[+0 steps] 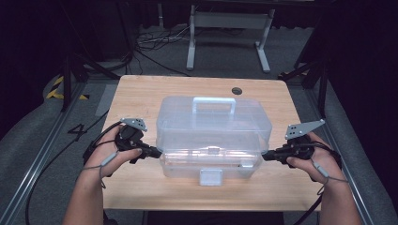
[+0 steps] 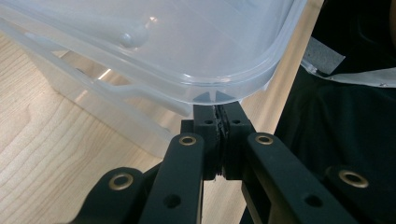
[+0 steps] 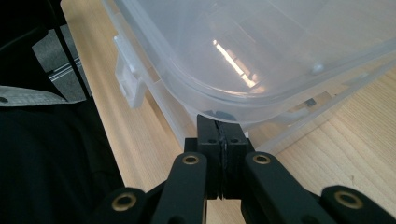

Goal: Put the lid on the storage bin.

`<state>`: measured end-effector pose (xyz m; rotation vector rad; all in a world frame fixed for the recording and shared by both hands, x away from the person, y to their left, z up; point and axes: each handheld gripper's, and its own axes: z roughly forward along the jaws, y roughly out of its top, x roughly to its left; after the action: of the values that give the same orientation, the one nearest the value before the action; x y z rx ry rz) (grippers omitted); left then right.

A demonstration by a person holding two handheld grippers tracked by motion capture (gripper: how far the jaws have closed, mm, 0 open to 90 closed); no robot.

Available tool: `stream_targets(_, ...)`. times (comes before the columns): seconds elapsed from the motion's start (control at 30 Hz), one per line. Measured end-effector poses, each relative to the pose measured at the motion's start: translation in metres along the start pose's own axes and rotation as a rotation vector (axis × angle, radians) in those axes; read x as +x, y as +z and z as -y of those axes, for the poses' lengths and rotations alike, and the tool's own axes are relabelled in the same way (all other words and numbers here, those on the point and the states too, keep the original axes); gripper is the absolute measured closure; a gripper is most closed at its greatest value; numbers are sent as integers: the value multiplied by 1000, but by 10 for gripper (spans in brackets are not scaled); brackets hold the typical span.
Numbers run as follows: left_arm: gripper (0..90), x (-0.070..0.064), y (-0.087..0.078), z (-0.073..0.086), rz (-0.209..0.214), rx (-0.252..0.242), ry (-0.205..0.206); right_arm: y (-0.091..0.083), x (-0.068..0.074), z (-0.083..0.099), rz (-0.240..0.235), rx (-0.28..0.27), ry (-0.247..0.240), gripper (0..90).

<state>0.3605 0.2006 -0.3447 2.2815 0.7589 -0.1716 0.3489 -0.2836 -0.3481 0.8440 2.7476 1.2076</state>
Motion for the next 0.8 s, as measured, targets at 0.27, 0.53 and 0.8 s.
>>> stream_targets(0.27, 877, 0, 4, 0, -2, 44, 7, 3, 0, 1, -5, 43, -6, 894)
stream_targets(0.53, 877, -1, 7, 1, -8, 77, 18, 6, 0, 2, -9, 70, -5, 893)
stream_targets(0.8, 877, -1, 10, 1, -2, 97, 19, 8, 0, 3, -14, 90, -3, 892)
